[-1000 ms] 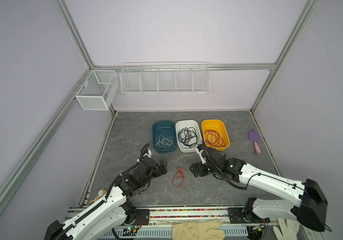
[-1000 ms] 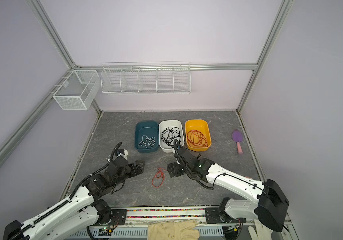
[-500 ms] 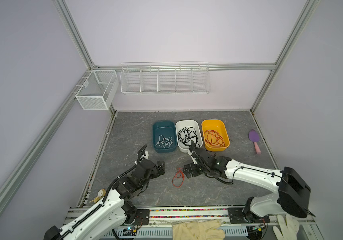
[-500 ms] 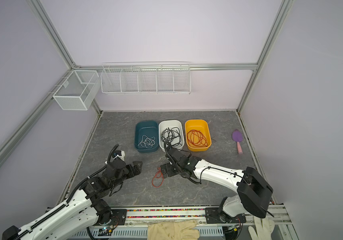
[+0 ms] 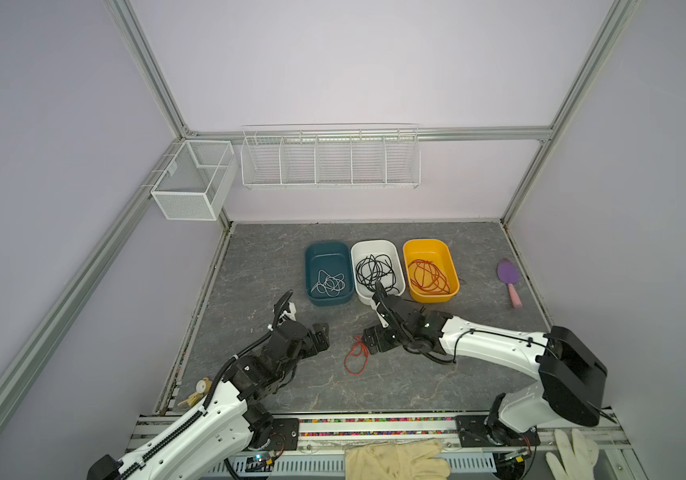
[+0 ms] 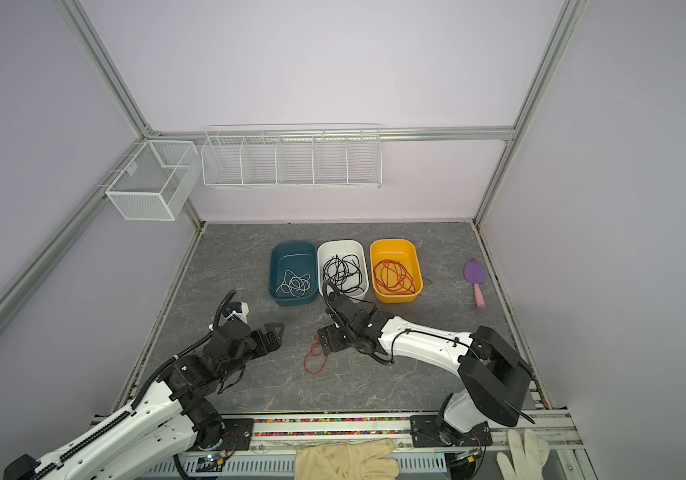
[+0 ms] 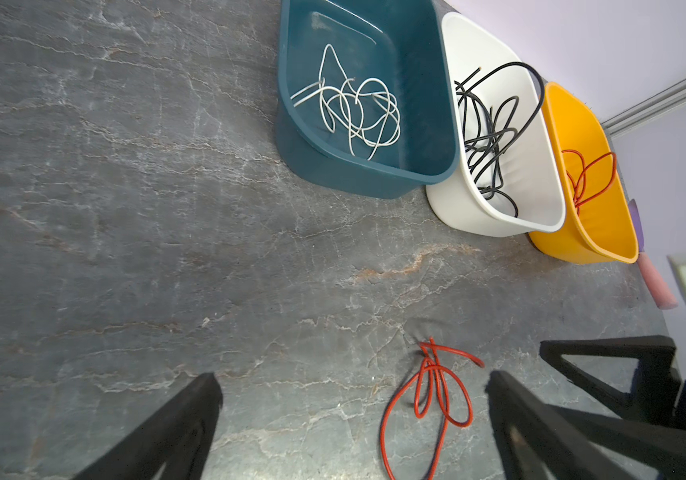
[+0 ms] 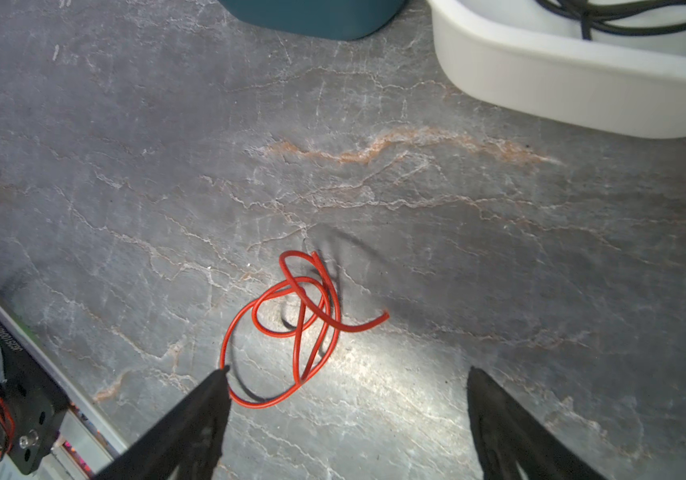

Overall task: Untangle the cables
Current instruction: 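Lower the right gripper onto the red wire and close on it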

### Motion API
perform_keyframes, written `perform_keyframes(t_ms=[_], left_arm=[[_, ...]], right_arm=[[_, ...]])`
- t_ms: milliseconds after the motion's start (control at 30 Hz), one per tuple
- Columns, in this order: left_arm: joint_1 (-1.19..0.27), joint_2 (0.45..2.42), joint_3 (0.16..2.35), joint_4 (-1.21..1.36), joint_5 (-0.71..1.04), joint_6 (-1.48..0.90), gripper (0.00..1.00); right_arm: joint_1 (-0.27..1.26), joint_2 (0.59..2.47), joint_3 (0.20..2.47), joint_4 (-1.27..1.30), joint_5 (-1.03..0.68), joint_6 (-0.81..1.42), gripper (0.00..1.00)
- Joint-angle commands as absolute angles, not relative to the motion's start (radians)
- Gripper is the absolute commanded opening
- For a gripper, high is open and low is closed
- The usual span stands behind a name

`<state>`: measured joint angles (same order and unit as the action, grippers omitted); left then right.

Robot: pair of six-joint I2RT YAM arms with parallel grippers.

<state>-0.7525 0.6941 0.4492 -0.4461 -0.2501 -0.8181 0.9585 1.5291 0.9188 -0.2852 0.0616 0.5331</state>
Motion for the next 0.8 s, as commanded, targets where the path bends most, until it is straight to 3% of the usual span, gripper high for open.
perform_keyframes(t_ms=[0,333,767], left_arm=[[-0.747,0.684,0.428,-0.446,-0.261,-0.834,1.0],[-0.746,0.714,0.399,-0.378,-0.215,-0.838,1.0],[-0.747,0.827,0.341,-0.251,-0.115,-0.851,1.0]], right_arm=[[0.969,1.557,0.937,-0.241,0.03,0.524,0.88],[0.977,1.661,0.997,-0.255,0.092,0.414,0.86],[0.974,1.763,1.056,-0.238,0.068,0.365,0.51]])
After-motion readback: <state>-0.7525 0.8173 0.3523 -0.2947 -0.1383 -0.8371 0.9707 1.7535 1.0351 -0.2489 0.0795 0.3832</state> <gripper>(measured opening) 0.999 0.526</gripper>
